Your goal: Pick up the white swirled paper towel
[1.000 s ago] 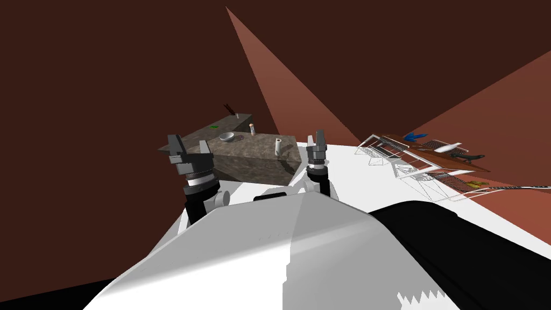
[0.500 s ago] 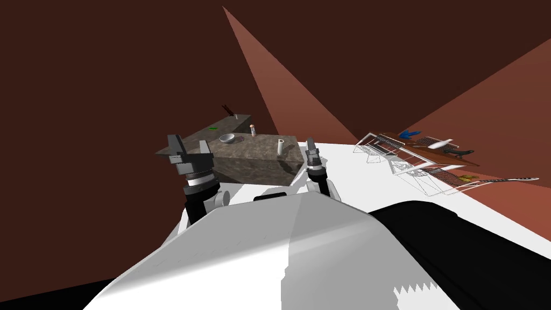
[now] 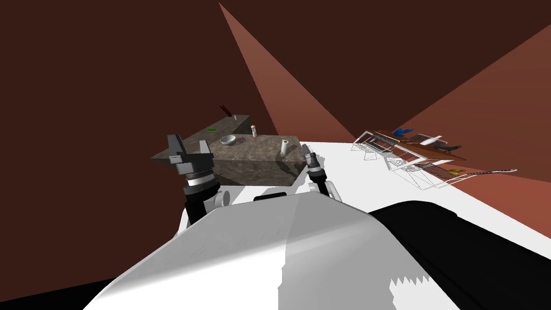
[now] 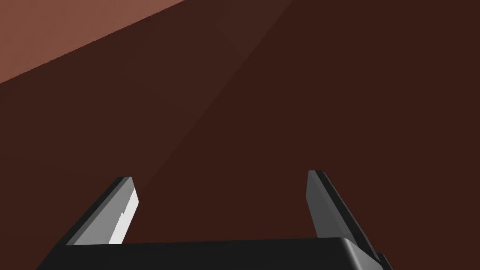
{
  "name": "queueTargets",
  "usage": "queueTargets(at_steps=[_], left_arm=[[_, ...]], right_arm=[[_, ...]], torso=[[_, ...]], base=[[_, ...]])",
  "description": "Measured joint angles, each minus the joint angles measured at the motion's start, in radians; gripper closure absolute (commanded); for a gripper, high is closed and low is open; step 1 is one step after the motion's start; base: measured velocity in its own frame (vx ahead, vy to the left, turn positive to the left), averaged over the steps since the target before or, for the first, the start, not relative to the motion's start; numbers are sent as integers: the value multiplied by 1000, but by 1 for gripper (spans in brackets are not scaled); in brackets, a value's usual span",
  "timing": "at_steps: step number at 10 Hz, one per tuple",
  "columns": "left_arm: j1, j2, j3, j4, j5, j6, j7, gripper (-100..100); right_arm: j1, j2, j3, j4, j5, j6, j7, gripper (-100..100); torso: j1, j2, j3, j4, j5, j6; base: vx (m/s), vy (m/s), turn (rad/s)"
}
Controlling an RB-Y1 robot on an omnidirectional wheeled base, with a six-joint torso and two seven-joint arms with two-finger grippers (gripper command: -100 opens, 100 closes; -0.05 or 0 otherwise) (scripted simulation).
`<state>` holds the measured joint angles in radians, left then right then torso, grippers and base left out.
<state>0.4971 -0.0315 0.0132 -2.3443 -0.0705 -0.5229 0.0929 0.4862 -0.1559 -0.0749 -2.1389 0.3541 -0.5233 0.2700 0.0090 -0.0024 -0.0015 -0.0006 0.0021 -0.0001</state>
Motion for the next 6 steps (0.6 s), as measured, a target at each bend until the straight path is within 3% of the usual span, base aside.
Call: queueTargets(at_steps=[6], left_arm=[[0,0,0,0,0,0,0,0]], right_arm=[[9,5,-82,148,141,-14,121,-100]], torso=[[-3,-1,-1,0,0,0]], base=[[51,120,-60]])
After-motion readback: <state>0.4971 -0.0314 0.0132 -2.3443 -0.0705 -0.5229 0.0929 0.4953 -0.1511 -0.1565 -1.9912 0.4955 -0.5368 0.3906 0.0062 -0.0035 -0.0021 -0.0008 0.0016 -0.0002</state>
